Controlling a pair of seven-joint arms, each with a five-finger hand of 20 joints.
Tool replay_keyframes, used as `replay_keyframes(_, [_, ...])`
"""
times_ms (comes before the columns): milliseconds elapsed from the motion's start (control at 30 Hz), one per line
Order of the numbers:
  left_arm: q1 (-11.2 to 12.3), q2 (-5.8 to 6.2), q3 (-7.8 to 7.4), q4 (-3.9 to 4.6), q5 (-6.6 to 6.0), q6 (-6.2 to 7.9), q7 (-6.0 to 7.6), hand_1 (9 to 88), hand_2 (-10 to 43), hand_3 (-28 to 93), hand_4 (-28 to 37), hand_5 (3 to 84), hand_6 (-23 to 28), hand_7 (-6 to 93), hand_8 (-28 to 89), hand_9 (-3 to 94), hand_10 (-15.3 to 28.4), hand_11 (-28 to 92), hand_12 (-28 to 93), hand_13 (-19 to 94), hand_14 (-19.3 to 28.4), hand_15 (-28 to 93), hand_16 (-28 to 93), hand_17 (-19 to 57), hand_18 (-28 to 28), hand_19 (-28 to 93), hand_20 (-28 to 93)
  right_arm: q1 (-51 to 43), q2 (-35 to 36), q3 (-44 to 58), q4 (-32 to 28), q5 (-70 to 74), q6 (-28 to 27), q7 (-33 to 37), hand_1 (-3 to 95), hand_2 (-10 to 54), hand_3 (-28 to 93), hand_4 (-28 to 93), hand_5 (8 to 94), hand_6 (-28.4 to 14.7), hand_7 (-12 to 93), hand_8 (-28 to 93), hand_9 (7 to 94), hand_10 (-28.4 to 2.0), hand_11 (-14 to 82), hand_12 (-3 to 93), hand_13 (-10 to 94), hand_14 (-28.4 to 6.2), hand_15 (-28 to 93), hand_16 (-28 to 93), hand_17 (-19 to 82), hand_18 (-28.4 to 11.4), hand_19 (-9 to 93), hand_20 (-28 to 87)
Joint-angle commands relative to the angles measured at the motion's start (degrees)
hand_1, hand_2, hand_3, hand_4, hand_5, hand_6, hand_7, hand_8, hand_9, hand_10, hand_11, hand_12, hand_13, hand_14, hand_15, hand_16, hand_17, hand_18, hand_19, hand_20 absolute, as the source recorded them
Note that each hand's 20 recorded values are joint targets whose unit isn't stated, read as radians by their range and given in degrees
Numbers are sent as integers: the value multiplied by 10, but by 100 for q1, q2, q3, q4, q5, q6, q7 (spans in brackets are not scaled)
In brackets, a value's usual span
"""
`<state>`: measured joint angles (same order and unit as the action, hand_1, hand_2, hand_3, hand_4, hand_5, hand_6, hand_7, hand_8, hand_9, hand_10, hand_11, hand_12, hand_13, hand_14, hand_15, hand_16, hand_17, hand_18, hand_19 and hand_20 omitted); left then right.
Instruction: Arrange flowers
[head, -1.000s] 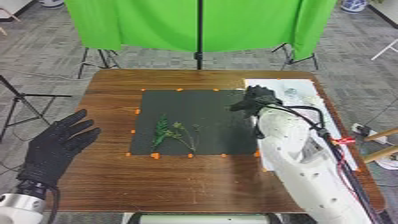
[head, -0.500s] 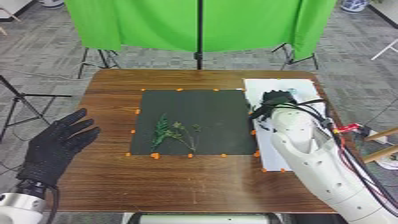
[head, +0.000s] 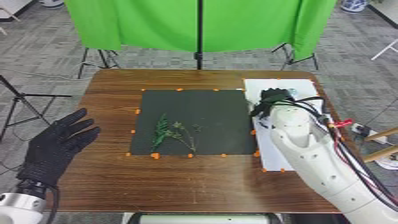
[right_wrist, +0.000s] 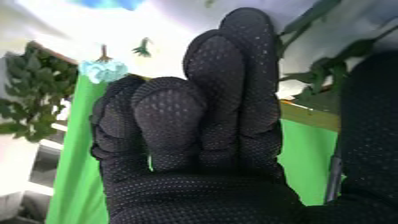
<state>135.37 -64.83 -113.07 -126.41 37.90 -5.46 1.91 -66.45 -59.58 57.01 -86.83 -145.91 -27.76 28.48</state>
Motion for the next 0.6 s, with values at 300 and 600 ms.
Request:
replay_keyframes(300, [39, -198, -18, 12, 69, -38, -100, 256, -31, 708, -253, 380, 28, 204, -98, 329, 133, 279, 128, 283, 164, 370, -18, -73, 225, 486, 48, -512, -240, 445, 251, 977, -498, 2, 472, -95, 646, -282, 722, 15, 492, -26, 834, -45, 397, 355, 763, -42, 681, 265, 343, -176, 844, 323])
replay_keyframes(600, [18, -224, -2, 24, 76, -43, -102, 255, -31, 708, -255, 381, 28, 204, -98, 329, 133, 278, 127, 283, 164, 370, -18, -73, 225, 485, 48, -855, -268, 612, 107, 890, -370, -311, 467, -95, 794, -282, 746, 21, 498, 77, 893, -16, 301, 434, 807, -23, 642, 281, 363, -171, 827, 346])
